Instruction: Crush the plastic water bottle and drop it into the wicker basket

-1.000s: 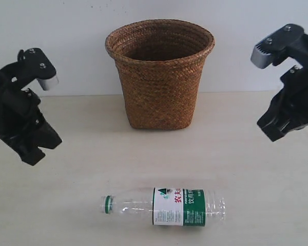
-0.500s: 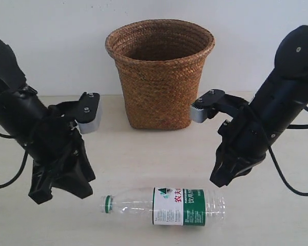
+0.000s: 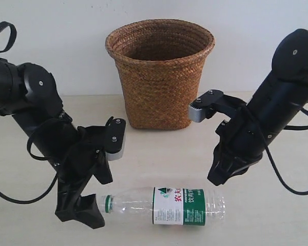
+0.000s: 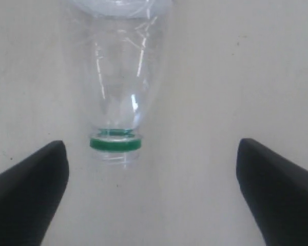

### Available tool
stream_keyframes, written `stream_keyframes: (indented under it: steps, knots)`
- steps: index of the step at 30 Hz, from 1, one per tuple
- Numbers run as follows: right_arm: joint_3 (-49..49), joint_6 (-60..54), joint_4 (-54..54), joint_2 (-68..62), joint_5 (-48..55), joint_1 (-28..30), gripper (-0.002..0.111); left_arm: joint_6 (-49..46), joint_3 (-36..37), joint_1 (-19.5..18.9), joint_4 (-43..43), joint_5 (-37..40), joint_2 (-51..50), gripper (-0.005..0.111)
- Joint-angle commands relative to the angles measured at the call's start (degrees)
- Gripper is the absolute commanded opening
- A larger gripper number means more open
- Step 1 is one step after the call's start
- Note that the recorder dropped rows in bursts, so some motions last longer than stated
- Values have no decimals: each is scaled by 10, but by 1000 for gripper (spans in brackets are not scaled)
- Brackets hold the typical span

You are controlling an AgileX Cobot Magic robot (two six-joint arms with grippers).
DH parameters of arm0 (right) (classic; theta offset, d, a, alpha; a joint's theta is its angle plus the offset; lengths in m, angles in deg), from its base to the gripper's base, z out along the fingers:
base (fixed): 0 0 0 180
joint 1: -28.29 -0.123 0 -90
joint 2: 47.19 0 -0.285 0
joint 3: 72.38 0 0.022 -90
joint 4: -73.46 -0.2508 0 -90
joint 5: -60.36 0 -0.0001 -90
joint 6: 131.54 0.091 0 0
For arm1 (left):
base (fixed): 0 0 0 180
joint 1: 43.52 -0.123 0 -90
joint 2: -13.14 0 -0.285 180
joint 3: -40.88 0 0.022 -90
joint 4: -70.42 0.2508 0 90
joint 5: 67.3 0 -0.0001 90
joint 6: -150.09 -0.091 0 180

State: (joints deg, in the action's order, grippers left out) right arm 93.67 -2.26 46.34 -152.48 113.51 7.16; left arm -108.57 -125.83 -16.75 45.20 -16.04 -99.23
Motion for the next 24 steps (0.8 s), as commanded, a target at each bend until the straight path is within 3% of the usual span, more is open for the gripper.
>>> stream_keyframes:
  steps: [1,14,24]
  knots:
    - [3,-6,-2,1,-6,0,0,10,-1,4,4,-22,-21,82]
    - [3,-6,-6,1,-21,0,0,19,-1,6,0,-80,-73,80]
    - [3,-6,-6,1,-28,0,0,10,-1,31,-2,-95,-97,79]
